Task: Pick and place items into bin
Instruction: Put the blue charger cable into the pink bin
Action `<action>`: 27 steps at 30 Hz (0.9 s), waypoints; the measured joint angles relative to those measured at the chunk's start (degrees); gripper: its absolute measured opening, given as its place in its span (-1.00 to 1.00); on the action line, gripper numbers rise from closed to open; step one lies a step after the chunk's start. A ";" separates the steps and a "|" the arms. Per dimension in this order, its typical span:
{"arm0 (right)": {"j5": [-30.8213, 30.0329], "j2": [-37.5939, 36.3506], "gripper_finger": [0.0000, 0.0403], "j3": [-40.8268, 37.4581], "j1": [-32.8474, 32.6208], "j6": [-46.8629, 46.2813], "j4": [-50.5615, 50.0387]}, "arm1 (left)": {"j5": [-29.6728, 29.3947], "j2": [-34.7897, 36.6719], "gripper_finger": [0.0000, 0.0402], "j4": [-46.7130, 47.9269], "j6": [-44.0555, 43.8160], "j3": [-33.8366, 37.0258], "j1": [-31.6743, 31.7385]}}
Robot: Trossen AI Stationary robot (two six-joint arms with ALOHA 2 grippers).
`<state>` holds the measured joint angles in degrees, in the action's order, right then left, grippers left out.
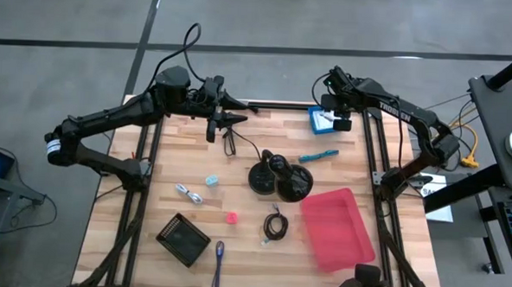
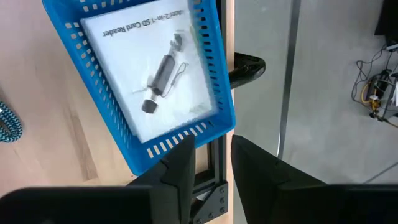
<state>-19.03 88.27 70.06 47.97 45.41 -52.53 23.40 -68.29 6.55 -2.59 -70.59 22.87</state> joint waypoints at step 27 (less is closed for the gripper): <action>23.01 -2.71 -0.58 1.40 -0.02 -14.49 1.27 | 0.02 0.00 -0.27 0.04 -0.02 0.04 -0.01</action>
<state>3.98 85.56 71.47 47.94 30.92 -51.27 23.41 -68.29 6.59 -2.61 -70.54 22.86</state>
